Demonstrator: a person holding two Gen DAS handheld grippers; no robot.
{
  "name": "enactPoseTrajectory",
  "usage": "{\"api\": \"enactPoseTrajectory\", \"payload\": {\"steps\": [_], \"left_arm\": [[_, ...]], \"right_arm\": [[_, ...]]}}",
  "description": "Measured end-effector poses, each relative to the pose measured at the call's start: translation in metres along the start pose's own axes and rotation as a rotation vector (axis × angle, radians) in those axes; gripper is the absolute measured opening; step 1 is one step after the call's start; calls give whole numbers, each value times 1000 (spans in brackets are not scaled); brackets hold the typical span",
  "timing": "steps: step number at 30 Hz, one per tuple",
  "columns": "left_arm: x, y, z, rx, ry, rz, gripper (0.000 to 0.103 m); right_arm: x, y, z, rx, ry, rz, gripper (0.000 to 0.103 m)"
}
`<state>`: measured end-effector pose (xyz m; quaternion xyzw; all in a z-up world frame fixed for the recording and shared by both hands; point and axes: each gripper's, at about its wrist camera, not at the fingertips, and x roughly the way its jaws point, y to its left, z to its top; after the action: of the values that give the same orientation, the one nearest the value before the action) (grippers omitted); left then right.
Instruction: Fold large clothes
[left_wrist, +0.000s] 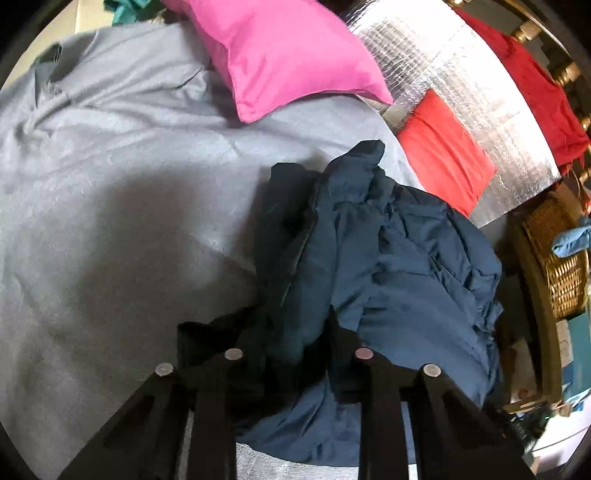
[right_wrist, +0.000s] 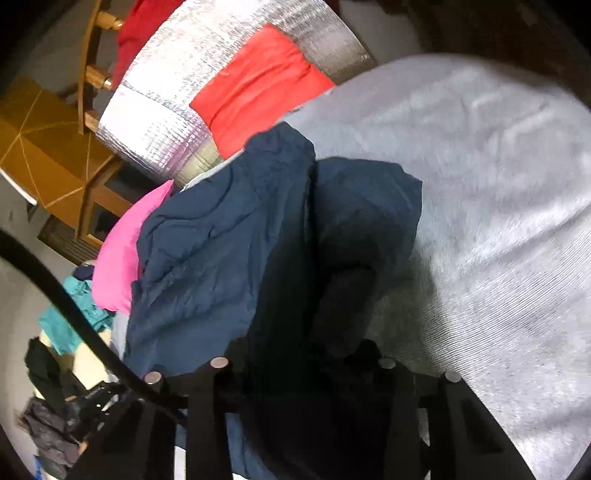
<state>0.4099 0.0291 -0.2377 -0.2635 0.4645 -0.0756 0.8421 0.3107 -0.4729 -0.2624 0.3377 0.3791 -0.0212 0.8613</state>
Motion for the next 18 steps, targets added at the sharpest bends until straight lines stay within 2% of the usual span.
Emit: {"api": "enactPoseTrajectory", "payload": {"steps": [9,18], "left_arm": [[-13,4,-2,-12,18,-21,18],[-46,15,-34,36,44,-14,18]], "right_arm": [[-31,6,-5,-37,-29,-1,37],[-57,-11,-31,5,90,28,37]]}}
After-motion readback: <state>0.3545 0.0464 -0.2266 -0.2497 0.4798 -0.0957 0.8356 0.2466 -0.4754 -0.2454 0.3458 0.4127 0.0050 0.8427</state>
